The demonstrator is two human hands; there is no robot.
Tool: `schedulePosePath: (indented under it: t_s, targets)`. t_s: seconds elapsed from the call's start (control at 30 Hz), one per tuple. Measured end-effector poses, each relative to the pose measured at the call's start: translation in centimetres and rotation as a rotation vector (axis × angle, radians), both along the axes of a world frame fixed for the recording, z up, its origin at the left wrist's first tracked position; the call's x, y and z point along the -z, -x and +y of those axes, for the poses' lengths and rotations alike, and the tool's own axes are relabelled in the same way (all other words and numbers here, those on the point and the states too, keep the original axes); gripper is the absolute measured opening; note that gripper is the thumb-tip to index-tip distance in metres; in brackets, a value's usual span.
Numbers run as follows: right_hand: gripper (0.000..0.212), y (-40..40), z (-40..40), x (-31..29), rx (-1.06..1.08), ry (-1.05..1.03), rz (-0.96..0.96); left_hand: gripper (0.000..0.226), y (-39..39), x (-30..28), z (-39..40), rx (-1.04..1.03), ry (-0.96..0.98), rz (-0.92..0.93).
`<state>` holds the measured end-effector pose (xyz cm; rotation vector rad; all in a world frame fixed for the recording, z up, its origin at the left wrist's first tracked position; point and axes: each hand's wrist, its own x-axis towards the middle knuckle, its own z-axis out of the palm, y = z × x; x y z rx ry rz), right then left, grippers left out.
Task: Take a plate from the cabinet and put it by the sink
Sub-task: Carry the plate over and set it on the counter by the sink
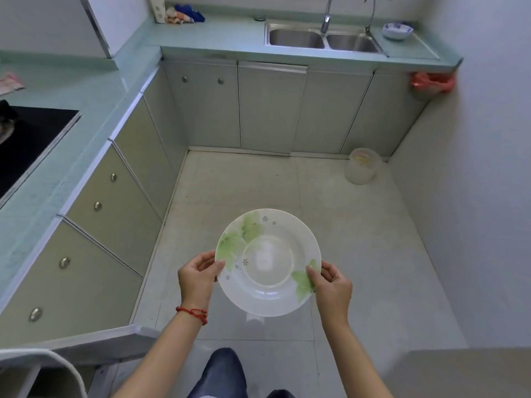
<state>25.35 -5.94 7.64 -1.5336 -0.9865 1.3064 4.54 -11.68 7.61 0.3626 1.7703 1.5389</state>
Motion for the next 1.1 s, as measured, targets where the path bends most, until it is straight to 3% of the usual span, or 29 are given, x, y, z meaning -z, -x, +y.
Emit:
schedulePosePath:
  t_s: [0.27,0.47,1.1]
  targets:
    - [0.010,2.8,9.4,0.7,0.012,-0.003,0.026,0.019,2.7,0.6,9.8,-0.013,-0.029,-0.033]
    - [0.019,6.6,19.8,0.4,0.013,-0.011,0.023,0.018,6.5,0.7,20.0,-0.019,-0.033,-0.044]
    - [0.014,12.7,50.6,0.5,-0.002,-0.038,0.036,0.019,12.4,0.4,50.3,-0.028,-0.044,-0.025]
